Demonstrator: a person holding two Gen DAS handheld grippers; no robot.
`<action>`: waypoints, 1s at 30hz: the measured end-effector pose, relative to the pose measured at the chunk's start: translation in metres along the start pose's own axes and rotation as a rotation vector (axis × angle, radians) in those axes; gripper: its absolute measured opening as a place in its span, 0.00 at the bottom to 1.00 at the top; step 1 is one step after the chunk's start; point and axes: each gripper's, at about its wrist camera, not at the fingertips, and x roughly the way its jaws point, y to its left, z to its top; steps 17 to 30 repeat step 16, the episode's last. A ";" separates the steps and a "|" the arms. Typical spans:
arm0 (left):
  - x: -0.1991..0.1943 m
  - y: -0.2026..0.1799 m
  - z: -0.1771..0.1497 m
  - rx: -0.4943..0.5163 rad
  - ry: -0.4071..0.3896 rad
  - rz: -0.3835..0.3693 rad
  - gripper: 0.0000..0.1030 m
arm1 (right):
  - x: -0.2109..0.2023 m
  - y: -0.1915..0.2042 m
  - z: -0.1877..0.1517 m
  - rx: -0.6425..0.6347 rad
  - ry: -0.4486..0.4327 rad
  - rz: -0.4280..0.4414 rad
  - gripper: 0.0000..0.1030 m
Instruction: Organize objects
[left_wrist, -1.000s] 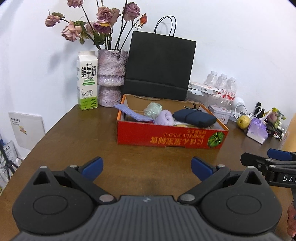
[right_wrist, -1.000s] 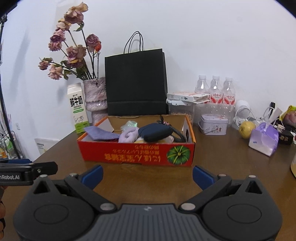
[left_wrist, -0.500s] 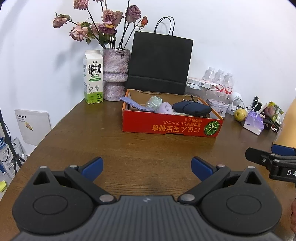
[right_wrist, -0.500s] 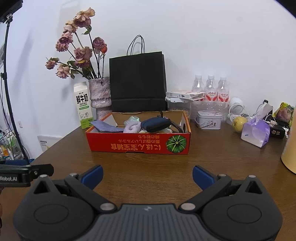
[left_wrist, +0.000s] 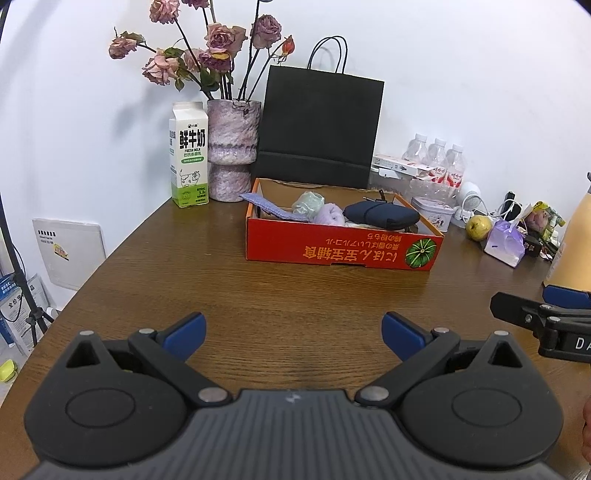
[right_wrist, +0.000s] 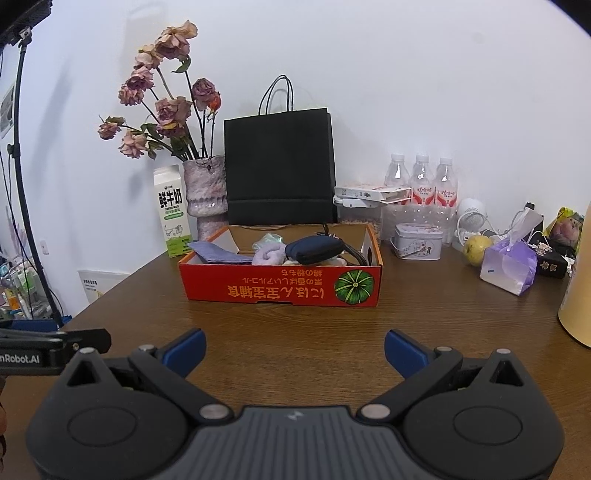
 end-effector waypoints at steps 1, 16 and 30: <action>0.000 0.000 0.000 0.000 0.000 0.000 1.00 | -0.001 0.000 0.000 0.000 -0.001 0.000 1.00; -0.001 0.000 -0.002 -0.001 0.014 -0.011 1.00 | -0.004 0.000 0.000 -0.002 -0.001 0.001 1.00; -0.001 0.000 -0.002 -0.001 0.014 -0.011 1.00 | -0.004 0.000 0.000 -0.002 -0.001 0.001 1.00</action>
